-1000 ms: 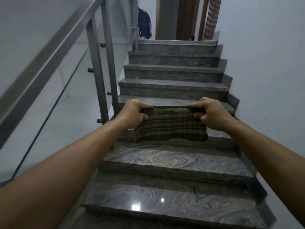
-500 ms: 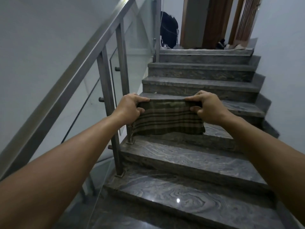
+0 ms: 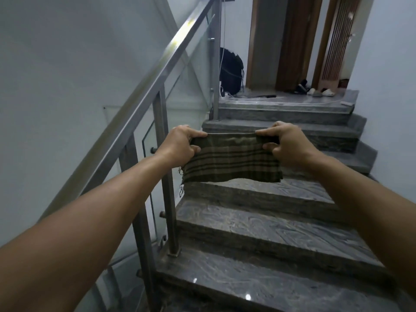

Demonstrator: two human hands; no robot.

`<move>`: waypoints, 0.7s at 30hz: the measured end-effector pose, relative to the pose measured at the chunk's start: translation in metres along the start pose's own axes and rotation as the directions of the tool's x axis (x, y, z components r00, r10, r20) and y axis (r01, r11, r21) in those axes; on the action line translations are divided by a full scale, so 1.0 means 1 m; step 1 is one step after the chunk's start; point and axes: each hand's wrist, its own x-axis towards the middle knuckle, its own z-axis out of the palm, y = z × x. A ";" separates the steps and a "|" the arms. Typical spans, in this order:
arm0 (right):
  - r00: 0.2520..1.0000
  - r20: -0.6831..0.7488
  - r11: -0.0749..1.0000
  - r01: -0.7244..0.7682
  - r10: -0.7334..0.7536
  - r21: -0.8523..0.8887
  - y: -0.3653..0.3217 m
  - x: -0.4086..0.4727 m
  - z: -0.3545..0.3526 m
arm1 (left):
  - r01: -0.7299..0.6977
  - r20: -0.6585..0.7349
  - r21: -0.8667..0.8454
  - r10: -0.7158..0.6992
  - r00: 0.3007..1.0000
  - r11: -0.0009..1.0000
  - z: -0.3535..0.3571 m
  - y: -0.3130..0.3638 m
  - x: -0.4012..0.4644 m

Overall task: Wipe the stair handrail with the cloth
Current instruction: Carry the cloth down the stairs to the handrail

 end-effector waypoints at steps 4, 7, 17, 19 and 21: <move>1.000 -0.013 1.000 0.007 -0.007 -0.012 0.013 0.059 -0.025 | -0.017 -0.014 -0.016 0.017 1.000 1.000 -0.007 0.010 0.064; 0.999 -0.026 1.000 0.022 -0.022 -0.002 0.028 0.101 -0.038 | -0.033 -0.036 0.009 0.034 0.999 0.999 -0.006 0.016 0.112; 0.995 -0.031 0.994 0.092 -0.090 0.054 0.052 0.277 -0.090 | 0.047 -0.106 0.036 -0.043 0.993 0.998 -0.048 0.052 0.267; 0.994 -0.030 0.992 0.107 -0.105 0.063 0.054 0.311 -0.094 | 0.051 -0.111 0.040 -0.046 0.993 0.998 -0.060 0.052 0.296; 0.992 -0.033 0.990 0.124 -0.122 0.074 0.057 0.347 -0.094 | 0.047 -0.122 0.043 -0.041 0.992 0.998 -0.071 0.046 0.327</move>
